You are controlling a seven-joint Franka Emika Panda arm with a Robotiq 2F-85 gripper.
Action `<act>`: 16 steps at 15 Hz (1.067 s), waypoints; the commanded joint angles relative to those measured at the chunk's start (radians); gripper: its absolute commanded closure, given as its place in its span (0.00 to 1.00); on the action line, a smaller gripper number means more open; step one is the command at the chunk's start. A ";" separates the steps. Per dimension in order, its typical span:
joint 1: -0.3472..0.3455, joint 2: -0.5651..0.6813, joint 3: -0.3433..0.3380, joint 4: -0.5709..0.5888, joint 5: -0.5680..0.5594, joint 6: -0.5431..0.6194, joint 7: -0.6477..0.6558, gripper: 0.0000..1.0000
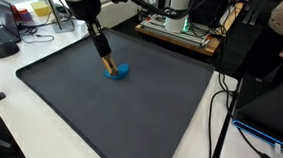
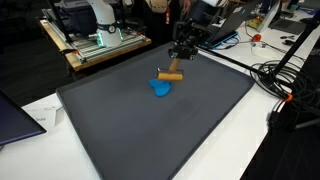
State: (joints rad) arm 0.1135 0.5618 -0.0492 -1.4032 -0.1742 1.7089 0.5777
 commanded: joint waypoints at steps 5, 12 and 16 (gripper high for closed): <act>0.073 0.064 -0.009 0.108 -0.085 -0.037 -0.097 0.78; 0.076 0.081 0.002 0.157 -0.077 -0.032 -0.171 0.78; 0.065 0.085 0.006 0.179 -0.051 -0.042 -0.197 0.78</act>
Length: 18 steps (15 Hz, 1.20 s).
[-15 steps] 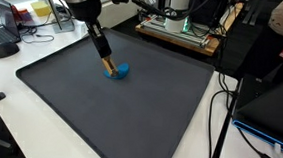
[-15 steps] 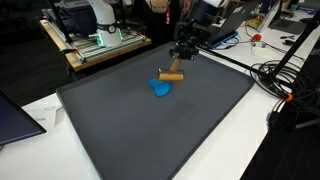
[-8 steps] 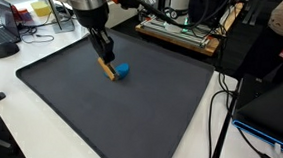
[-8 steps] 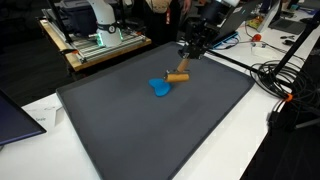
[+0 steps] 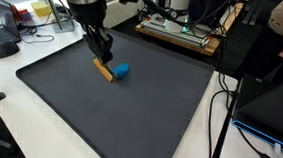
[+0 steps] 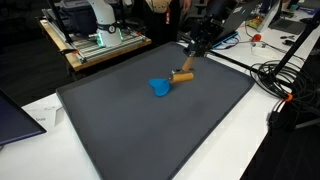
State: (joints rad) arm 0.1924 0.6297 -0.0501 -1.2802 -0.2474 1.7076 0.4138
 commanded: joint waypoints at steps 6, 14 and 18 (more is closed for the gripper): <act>-0.076 -0.023 0.007 0.011 0.108 -0.033 -0.034 0.78; -0.230 -0.106 -0.016 -0.092 0.360 0.055 0.025 0.78; -0.316 -0.143 -0.036 -0.152 0.494 0.048 0.041 0.78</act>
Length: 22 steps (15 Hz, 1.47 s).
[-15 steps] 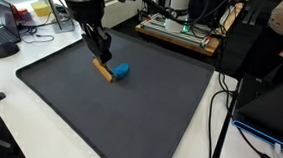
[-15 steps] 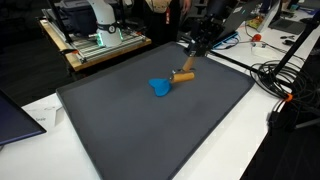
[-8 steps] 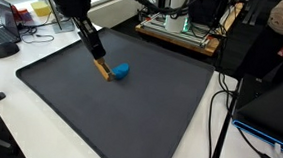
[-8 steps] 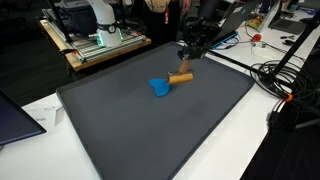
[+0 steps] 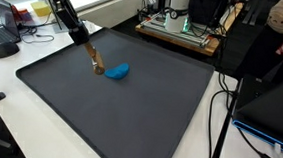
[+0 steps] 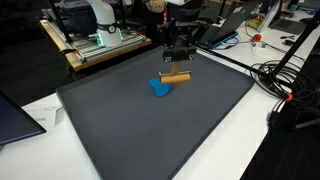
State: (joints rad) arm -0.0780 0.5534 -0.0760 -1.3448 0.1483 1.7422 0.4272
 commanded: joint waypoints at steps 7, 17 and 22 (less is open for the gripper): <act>-0.105 -0.110 -0.085 -0.210 0.223 0.066 0.199 0.78; -0.120 -0.142 -0.139 -0.372 0.293 0.164 0.551 0.78; -0.128 -0.177 -0.152 -0.467 0.315 0.234 0.653 0.78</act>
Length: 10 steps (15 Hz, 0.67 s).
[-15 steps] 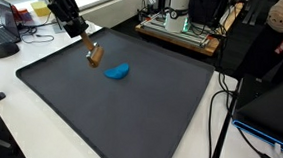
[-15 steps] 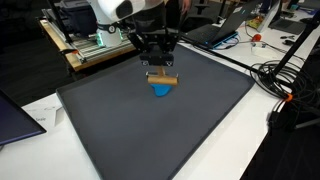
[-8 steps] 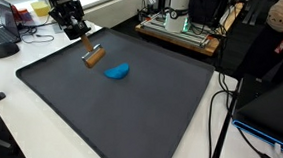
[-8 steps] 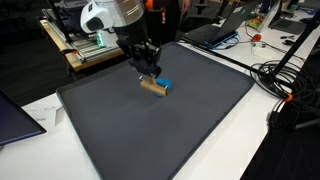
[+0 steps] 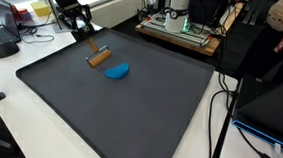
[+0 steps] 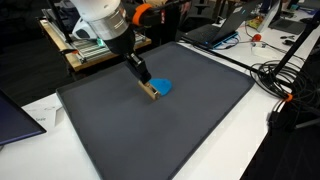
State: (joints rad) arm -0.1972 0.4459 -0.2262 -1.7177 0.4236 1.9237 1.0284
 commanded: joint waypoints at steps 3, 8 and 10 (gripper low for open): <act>-0.009 -0.091 -0.007 -0.155 0.036 0.107 0.080 0.78; -0.023 -0.134 -0.003 -0.244 0.059 0.125 0.065 0.78; -0.028 -0.146 -0.003 -0.270 0.082 0.128 0.060 0.78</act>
State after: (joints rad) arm -0.2085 0.3668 -0.2362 -1.9118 0.4513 2.0325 1.0937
